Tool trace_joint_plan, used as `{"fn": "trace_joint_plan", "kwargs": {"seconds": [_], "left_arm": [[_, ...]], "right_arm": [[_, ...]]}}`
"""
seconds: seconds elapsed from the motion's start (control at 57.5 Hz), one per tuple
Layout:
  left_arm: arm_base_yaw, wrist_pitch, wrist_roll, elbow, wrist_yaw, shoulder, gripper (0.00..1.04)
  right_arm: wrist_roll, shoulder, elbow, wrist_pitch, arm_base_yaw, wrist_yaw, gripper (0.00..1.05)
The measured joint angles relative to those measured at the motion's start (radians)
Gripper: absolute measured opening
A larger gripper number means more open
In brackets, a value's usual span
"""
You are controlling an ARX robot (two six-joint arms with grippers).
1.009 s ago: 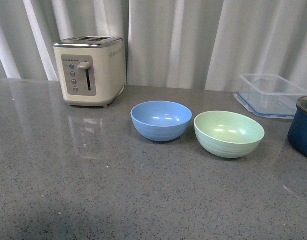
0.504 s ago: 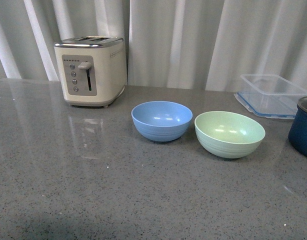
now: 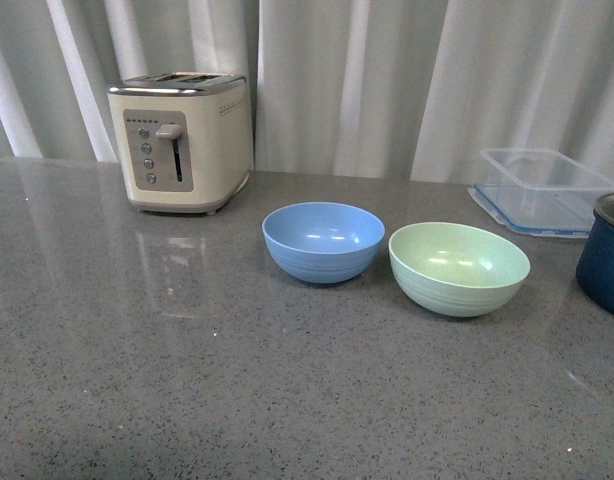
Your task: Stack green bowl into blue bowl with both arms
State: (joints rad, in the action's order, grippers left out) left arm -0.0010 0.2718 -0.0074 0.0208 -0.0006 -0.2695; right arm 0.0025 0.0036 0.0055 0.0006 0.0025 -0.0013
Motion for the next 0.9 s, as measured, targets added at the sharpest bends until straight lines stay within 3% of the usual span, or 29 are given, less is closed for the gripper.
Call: {"fn": "trace_joint_plan", "kwargs": {"seconds": [0.348, 0.452, 0.626, 0.783, 0.904], "left_arm": [[0.000, -0.093, 0.000, 0.000, 0.000, 0.095, 0.04], [0.000, -0.246, 0.000, 0.000, 0.000, 0.212, 0.04], [0.000, -0.269, -0.001, 0.000, -0.001, 0.266, 0.04], [0.000, -0.271, 0.000, 0.000, 0.000, 0.266, 0.37], [0.000, -0.271, 0.000, 0.000, 0.000, 0.266, 0.59]], "right_arm": [[0.000, 0.000, 0.000, 0.000, 0.000, 0.000, 0.95], [0.000, 0.000, 0.000, 0.000, 0.000, 0.000, 0.95], [0.000, 0.000, 0.000, 0.000, 0.000, 0.000, 0.95], [0.000, 0.000, 0.000, 0.000, 0.000, 0.000, 0.95], [-0.004, 0.096, 0.050, -0.079, 0.043, 0.078, 0.95]]}}
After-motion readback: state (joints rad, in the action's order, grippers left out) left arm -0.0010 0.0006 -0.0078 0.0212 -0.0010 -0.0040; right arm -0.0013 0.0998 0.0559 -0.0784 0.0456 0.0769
